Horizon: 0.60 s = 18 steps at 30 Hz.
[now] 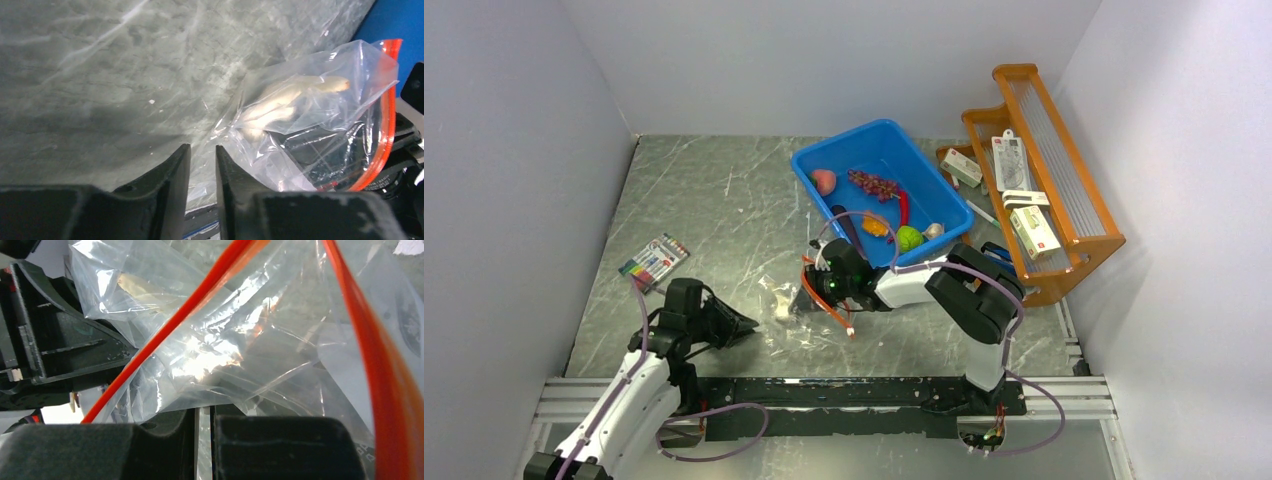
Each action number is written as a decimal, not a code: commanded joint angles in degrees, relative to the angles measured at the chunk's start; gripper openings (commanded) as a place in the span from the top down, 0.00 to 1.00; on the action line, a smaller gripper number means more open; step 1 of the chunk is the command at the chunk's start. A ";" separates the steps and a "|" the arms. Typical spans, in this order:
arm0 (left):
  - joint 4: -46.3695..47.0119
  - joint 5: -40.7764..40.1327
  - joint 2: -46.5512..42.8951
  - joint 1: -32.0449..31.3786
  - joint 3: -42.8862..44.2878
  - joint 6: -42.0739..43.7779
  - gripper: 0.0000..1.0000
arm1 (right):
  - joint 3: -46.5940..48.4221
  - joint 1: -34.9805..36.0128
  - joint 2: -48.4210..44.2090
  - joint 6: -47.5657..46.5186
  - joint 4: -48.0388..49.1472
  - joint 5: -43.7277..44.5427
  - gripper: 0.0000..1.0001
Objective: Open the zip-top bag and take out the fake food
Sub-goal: Pick up the fake vegetable from the zipper food storage bag.
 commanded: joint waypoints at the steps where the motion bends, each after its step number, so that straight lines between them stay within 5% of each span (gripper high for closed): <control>1: 4.59 4.35 0.70 0.30 -0.77 2.64 0.61 | 0.99 0.25 -2.25 -2.41 -2.60 -0.30 0.98; 7: 16.61 12.63 2.09 0.30 -0.98 3.87 0.48 | 3.35 0.26 -0.93 -2.55 -3.56 -3.08 0.96; 12: 16.22 12.49 7.11 0.30 -1.29 5.13 0.50 | 3.32 0.30 -0.69 -2.15 -3.01 -3.58 0.96; 16: 11.08 7.92 11.47 0.30 -0.81 5.68 0.86 | 3.06 0.23 -1.58 -2.36 -3.58 -3.67 0.96; 18: 9.24 5.88 10.87 0.30 -0.48 5.23 0.93 | 2.93 0.07 -2.51 -3.16 -5.25 -2.98 0.96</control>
